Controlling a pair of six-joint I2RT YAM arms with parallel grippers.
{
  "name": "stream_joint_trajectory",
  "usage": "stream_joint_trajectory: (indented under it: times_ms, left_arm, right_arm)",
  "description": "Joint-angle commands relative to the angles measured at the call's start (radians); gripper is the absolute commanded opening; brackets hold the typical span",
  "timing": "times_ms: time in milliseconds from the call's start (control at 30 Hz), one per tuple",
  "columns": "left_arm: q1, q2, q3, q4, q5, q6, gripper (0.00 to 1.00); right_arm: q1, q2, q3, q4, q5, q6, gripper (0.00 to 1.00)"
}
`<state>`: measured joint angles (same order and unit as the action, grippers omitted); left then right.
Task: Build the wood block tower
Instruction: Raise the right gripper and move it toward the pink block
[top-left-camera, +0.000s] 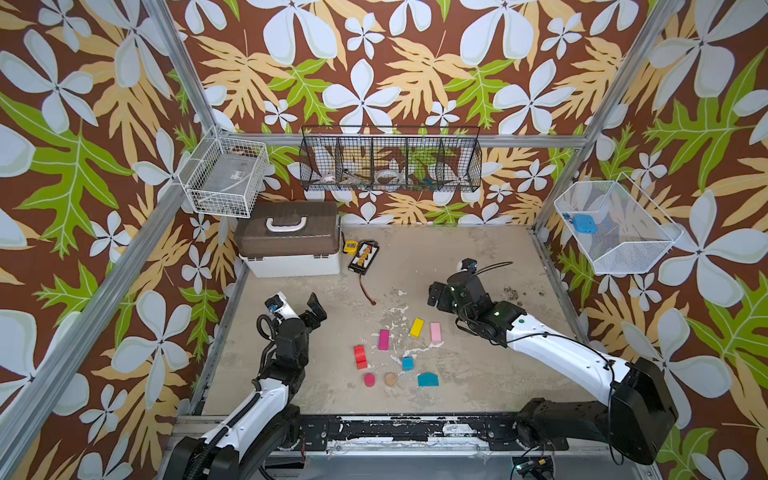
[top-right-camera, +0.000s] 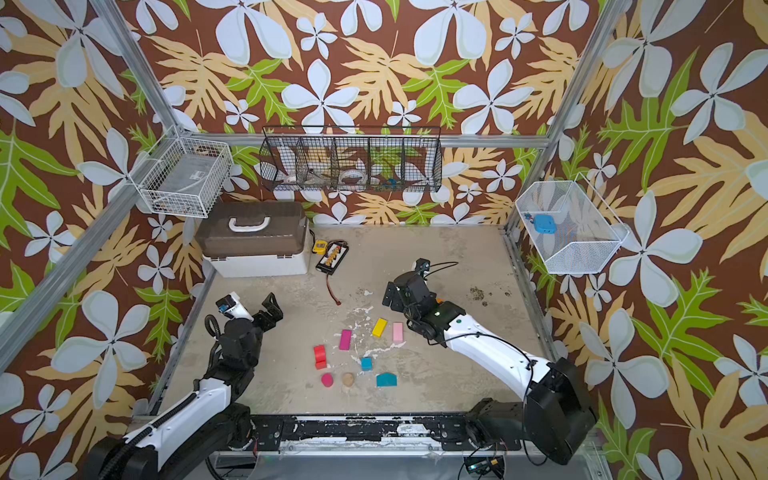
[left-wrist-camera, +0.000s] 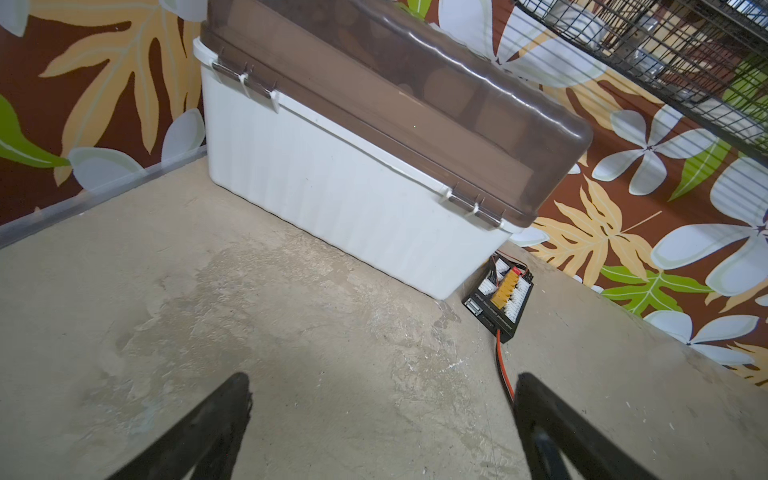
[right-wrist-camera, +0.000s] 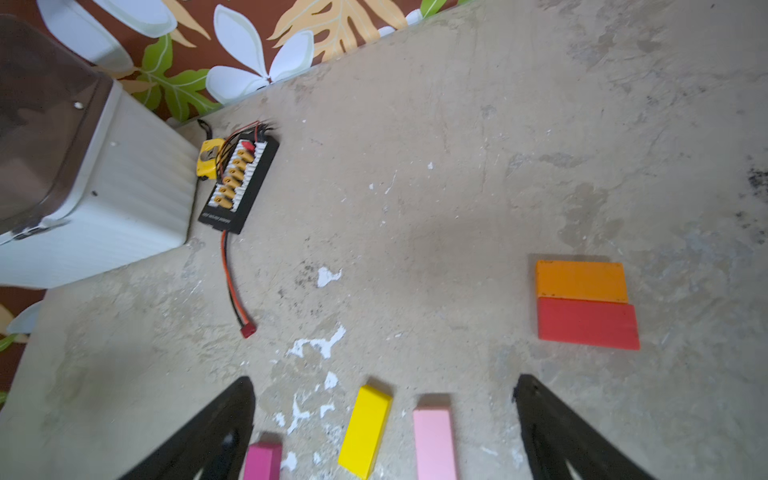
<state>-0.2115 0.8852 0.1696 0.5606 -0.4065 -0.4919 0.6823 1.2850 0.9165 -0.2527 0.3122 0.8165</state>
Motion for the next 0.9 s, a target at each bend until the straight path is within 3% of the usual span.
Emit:
stream_joint_trajectory:
  times_ms: [0,267,433,633,767,867]
  left_arm:
    - [0.0,0.003,0.003,0.032,0.042,0.02,1.0]
    - [0.001,0.003,0.002,0.032,0.055,0.019,1.0]
    - [0.001,0.0,0.001,0.033,0.055,0.021,1.0]
    - [0.0,-0.009,-0.007,0.037,0.057,0.019,1.0]
    - [0.0,-0.009,-0.006,0.038,0.065,0.022,1.0]
    - [0.0,-0.011,-0.008,0.042,0.068,0.022,1.0]
  right_arm:
    - [0.055,-0.05,0.008,-0.08,0.094,0.083,0.99]
    - [0.104,-0.126,-0.087,-0.049,0.108,0.089,0.98]
    - [0.165,-0.142,-0.105,-0.095,0.244,0.01,0.99]
    - [0.165,-0.105,-0.1,-0.109,0.147,-0.086,0.97]
    - [0.165,-0.098,-0.184,0.03,0.047,-0.146,0.97]
    - [0.162,-0.056,-0.206,0.091,0.035,-0.177,0.95]
